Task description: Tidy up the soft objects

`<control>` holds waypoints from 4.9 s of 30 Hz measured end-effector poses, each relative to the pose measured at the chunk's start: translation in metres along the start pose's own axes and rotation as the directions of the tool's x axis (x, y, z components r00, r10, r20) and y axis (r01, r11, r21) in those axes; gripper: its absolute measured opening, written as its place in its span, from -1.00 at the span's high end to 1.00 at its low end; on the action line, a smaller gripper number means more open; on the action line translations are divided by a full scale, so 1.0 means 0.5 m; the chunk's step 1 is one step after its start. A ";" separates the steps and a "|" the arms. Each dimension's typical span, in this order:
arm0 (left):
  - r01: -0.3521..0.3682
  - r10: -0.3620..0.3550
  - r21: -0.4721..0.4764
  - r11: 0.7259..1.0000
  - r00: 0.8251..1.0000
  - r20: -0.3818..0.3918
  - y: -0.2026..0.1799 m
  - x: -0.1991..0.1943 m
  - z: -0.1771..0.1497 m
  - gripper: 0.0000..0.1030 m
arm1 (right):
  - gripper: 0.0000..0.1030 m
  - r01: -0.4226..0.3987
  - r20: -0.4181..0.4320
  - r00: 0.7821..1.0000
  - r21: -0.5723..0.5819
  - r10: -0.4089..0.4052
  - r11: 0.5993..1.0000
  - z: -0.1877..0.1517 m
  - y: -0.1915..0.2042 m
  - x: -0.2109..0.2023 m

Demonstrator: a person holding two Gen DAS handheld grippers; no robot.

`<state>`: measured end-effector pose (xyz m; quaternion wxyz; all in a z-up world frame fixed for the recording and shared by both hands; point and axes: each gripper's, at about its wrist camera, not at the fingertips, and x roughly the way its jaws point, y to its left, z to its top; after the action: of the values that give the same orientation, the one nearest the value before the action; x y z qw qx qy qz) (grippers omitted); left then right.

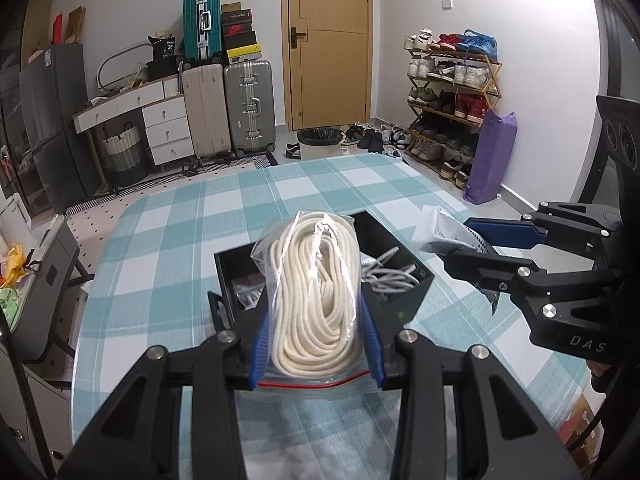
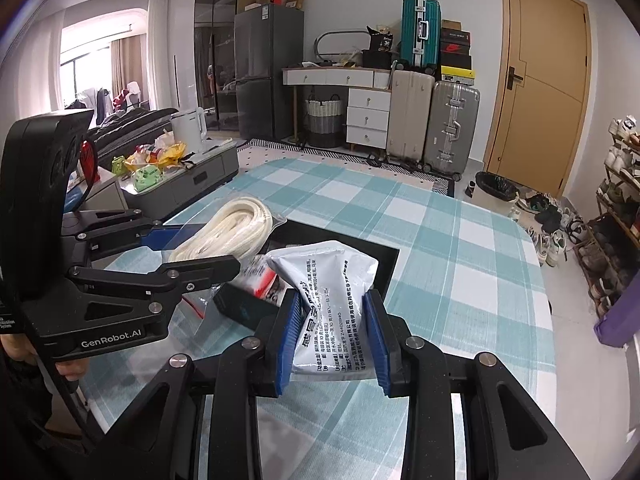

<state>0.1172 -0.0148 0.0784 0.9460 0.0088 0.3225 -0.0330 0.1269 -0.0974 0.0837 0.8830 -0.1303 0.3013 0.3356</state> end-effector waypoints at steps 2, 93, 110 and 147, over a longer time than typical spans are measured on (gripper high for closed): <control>0.000 0.000 -0.003 1.000 1.000 0.004 0.008 0.005 0.007 0.27 | 0.37 0.003 -0.001 1.000 0.005 -0.003 1.000 0.009 -0.004 0.006; -0.105 0.115 -0.139 0.985 0.991 0.066 0.085 0.046 -0.114 -1.00 | -0.99 -0.004 0.188 0.982 0.082 -0.011 0.997 -0.070 0.000 0.031; -0.122 0.137 -0.140 0.983 0.984 0.110 0.075 0.056 -0.127 -1.00 | -0.99 0.015 0.205 0.978 0.089 -0.033 0.996 -0.101 -0.004 0.050; -0.143 0.162 -0.135 0.980 0.976 0.144 0.065 0.038 -0.129 -1.00 | -0.99 0.026 0.226 0.973 0.052 -0.037 0.998 -0.113 0.003 0.053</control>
<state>0.0951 0.0191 0.0155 0.9665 -0.0276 0.2483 0.0594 0.1166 -0.1072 0.0225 0.9197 -0.0742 0.2047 0.3267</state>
